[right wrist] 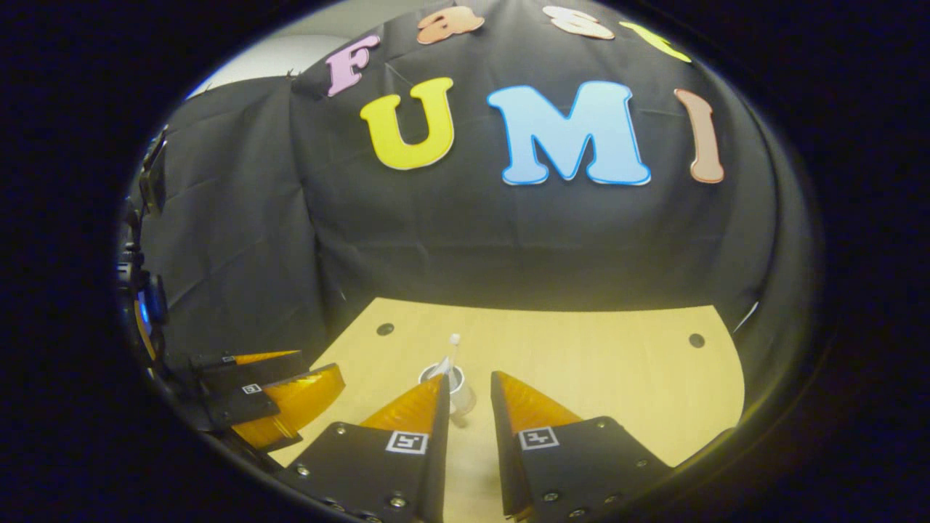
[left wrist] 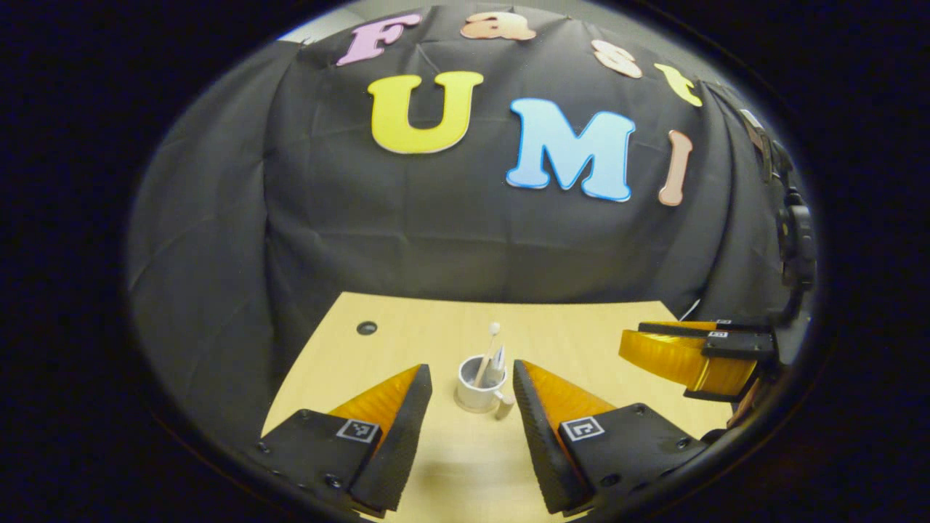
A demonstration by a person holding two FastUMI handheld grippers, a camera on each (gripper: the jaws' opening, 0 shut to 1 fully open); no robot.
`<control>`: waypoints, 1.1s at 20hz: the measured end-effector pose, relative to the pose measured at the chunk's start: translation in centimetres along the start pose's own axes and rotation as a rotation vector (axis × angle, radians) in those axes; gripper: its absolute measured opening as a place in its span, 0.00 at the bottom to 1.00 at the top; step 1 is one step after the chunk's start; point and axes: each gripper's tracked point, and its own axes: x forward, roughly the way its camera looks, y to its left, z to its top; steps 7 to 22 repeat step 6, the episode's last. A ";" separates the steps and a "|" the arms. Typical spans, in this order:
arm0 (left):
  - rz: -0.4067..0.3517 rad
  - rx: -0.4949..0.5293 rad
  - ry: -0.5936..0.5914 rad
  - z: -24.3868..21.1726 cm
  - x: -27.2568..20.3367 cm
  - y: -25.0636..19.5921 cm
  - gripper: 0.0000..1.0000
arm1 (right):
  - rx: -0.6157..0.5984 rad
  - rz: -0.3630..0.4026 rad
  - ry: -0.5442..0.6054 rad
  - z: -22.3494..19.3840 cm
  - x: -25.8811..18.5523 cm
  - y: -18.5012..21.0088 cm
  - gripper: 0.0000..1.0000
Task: Put the toothbrush and toothpaste on the desktop into the cup, then pick up the cup and place it on the coaster on the desktop.
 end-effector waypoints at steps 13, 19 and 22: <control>-0.036 0.071 -0.246 8.8 -4.2 -2.6 0.76 | 0.001 -0.078 -0.206 6.2 -6.5 -1.1 0.22; -0.036 0.071 -0.246 8.8 -4.2 -2.6 0.76 | 0.001 -0.078 -0.206 6.2 -6.5 -1.1 0.22; -0.036 0.071 -0.246 8.8 -4.2 -2.6 0.76 | 0.001 -0.078 -0.206 6.2 -6.5 -1.1 0.22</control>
